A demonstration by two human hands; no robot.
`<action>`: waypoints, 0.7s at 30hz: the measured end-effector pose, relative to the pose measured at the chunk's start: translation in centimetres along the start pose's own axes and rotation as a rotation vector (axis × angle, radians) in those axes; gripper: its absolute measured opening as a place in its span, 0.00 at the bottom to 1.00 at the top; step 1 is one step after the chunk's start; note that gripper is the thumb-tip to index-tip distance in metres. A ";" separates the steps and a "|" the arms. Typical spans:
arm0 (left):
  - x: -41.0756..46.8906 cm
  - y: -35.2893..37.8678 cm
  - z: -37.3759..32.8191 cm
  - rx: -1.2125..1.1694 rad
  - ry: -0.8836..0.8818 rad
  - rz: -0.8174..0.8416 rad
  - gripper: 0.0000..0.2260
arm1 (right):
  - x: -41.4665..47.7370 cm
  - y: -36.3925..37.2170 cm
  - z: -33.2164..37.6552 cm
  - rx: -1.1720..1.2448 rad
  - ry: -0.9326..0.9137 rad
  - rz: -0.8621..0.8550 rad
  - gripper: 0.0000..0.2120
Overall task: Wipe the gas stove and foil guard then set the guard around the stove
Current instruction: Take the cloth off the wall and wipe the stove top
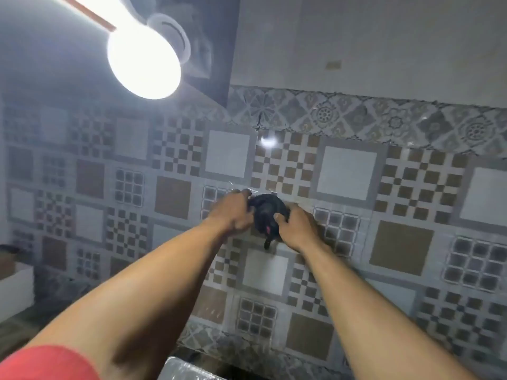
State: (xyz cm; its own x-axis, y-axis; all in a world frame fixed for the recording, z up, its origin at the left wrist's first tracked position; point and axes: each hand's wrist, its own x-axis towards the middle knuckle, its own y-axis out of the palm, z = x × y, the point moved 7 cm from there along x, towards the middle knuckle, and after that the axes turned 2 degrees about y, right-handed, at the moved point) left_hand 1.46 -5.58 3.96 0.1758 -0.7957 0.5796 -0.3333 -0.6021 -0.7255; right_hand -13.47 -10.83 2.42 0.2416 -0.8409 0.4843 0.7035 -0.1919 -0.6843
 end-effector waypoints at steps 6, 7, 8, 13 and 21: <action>1.3 0.4 1.6 -0.035 -0.066 -0.095 0.09 | 1.4 1.3 -0.7 0.085 0.094 -0.053 0.08; 1.5 0.2 1.6 -0.045 -0.059 -0.112 0.08 | 1.7 1.3 -1.0 0.128 0.125 -0.041 0.04; 1.5 -0.3 1.4 -0.050 -0.049 -0.131 0.08 | 1.6 0.9 -0.9 0.162 0.159 -0.034 0.05; 1.7 -1.8 0.3 -0.152 -0.023 -0.116 0.11 | 1.1 -1.2 -0.9 0.248 0.237 0.019 0.05; -0.7 -2.9 -1.7 -0.204 -0.034 0.018 0.13 | -2.7 -4.8 -1.0 0.163 0.210 0.200 0.11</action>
State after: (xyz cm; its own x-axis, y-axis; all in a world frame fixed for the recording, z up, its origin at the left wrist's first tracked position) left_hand 0.68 -3.15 6.29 0.1978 -0.8103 0.5517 -0.5165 -0.5645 -0.6439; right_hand -18.18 -8.18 3.81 0.2541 -0.9431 0.2145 0.7577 0.0563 -0.6502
